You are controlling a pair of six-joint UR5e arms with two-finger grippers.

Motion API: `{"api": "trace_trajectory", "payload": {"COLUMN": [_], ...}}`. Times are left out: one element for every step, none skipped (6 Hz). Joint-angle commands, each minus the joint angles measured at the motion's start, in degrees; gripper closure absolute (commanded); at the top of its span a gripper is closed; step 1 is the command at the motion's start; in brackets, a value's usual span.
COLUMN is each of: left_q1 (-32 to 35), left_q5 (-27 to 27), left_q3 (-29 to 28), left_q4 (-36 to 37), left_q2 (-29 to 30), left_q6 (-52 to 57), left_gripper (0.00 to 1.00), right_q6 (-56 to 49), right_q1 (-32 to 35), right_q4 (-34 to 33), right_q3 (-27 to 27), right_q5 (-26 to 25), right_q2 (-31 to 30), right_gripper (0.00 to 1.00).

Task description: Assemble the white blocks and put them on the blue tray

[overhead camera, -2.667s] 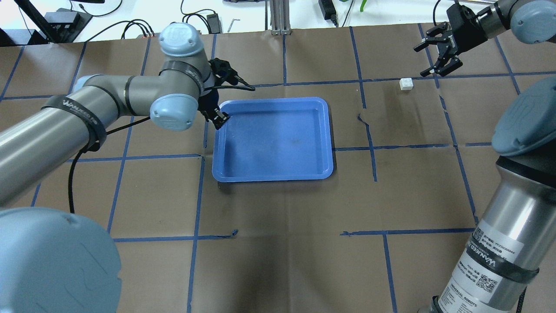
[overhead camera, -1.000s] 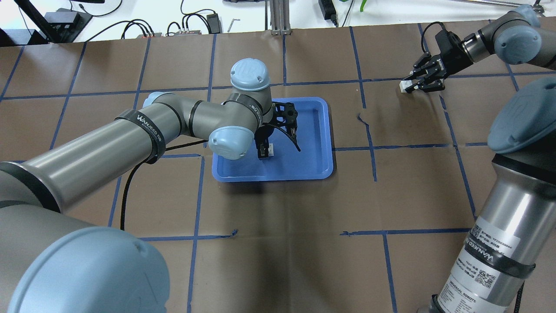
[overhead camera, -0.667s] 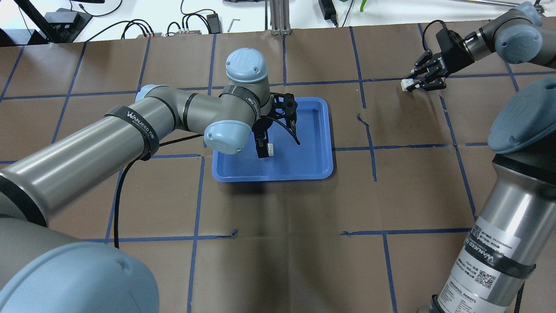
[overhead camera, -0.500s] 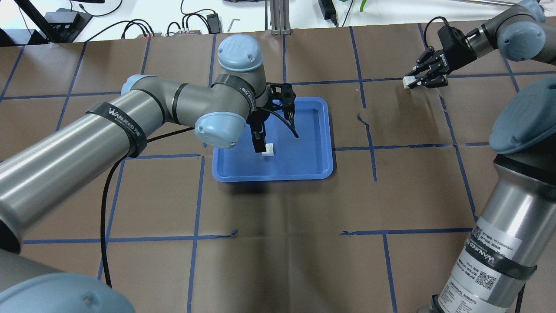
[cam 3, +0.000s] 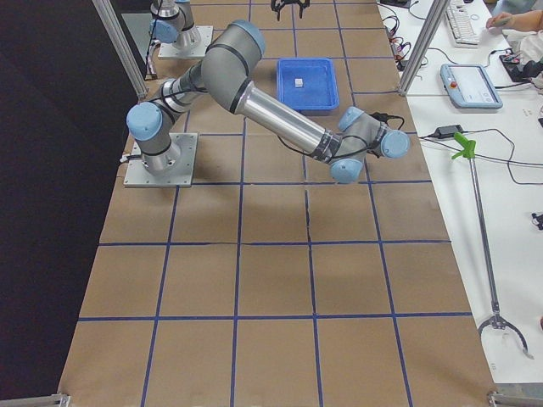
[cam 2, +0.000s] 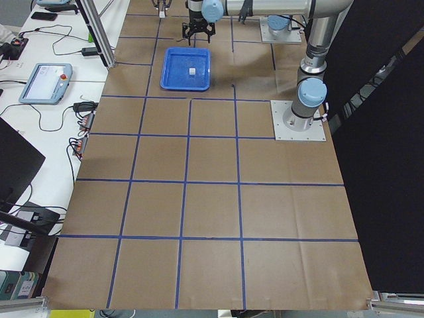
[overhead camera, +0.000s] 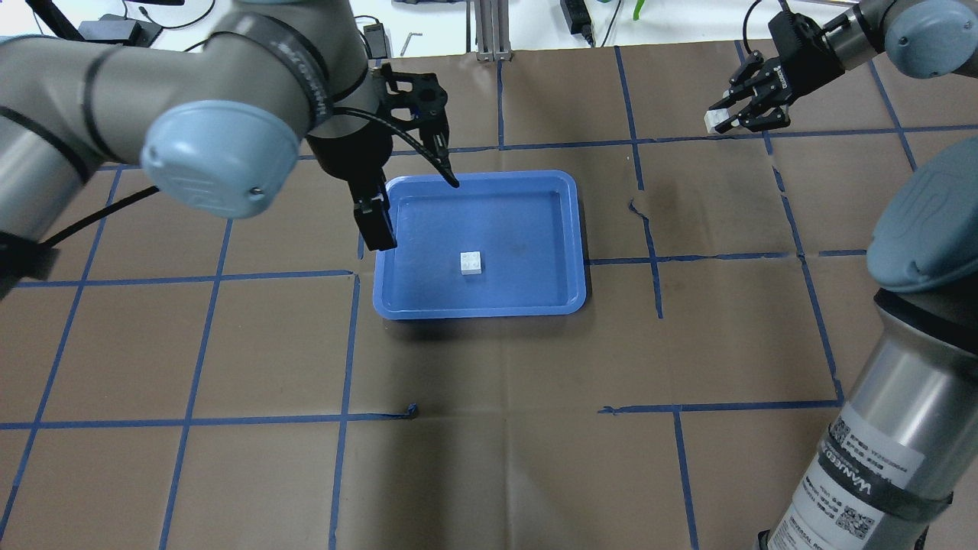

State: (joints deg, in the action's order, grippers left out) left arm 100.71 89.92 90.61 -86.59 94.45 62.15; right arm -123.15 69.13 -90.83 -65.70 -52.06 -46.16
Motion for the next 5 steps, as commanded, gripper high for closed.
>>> {"api": "trace_trajectory", "payload": {"left_q1": [-2.79, -4.63, -5.95, -5.97, -5.97], "left_q5": [-0.27, -0.53, -0.80, -0.89, -0.71], "left_q3": [-0.26, -0.26, -0.34, -0.43, -0.43], "left_q4": [-4.02, -1.94, -1.83, -1.65, -0.96], "left_q2": [-4.62, -5.33, -6.38, -7.34, -7.53], "left_q6": [-17.82, -27.86, -38.31, -48.94, -56.10], "left_gripper": [0.01, 0.01, 0.01, 0.01, 0.01], "right_q6": [5.34, 12.60, 18.50, 28.74, 36.24], "right_q1": [4.50, 7.57, 10.13, 14.59, 17.77], "right_q4": [-5.79, -14.20, -22.29, -35.51, -44.77], "right_q3": [-8.34, -13.27, -17.40, -24.84, -30.05], "right_q5": [0.90, 1.43, 1.43, 1.43, 1.43], "right_q2": [-5.23, -7.17, -7.97, -9.37, -10.78], "right_gripper": [0.80, 0.80, 0.80, 0.80, 0.80]}}
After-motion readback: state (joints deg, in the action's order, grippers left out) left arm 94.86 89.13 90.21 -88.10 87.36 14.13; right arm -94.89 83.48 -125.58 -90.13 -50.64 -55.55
